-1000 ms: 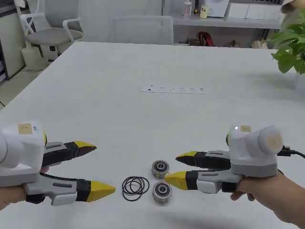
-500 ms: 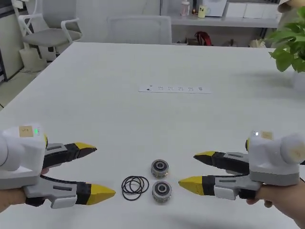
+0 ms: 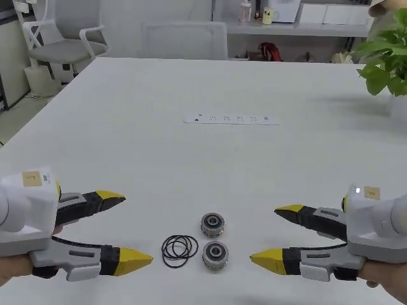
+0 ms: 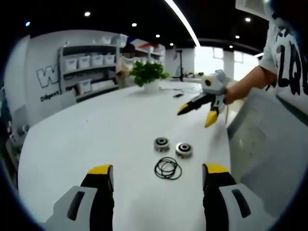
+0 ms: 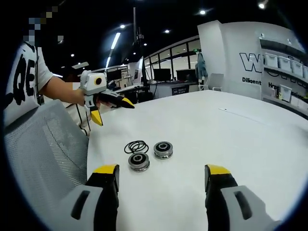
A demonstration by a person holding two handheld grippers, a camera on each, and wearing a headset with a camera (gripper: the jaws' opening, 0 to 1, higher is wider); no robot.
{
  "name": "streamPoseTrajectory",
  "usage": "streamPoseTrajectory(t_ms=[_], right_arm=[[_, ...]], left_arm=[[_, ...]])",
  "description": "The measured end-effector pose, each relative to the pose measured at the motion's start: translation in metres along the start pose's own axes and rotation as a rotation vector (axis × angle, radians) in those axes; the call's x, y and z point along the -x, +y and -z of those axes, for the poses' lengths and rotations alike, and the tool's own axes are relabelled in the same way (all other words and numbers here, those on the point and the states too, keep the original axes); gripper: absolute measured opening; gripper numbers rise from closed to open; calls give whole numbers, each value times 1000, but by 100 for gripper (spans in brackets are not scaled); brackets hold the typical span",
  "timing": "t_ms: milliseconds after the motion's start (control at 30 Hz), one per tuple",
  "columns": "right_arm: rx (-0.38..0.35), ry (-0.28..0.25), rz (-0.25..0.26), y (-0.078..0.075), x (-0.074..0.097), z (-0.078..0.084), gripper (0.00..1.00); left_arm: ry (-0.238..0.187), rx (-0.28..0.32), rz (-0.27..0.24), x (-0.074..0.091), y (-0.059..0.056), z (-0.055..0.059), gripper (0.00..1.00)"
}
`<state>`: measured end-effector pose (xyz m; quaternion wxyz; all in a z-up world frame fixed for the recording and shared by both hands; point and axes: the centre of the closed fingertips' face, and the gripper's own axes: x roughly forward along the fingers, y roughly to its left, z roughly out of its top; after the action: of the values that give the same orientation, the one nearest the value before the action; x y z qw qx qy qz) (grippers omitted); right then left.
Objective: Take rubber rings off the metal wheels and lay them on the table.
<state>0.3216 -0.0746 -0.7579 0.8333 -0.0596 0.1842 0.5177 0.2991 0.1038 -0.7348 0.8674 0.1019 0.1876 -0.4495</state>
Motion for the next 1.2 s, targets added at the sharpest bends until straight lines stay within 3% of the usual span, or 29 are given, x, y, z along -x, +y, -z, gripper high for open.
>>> streamPoseTrajectory(t_ms=[333,1200], right_arm=[[-11,-5,16,1,6,3,77],[41,4,8,9,12,0,79]], left_arm=[[-9,-6,-19,0,1,1,83],[-7,-9,-18,4,1,0,86]])
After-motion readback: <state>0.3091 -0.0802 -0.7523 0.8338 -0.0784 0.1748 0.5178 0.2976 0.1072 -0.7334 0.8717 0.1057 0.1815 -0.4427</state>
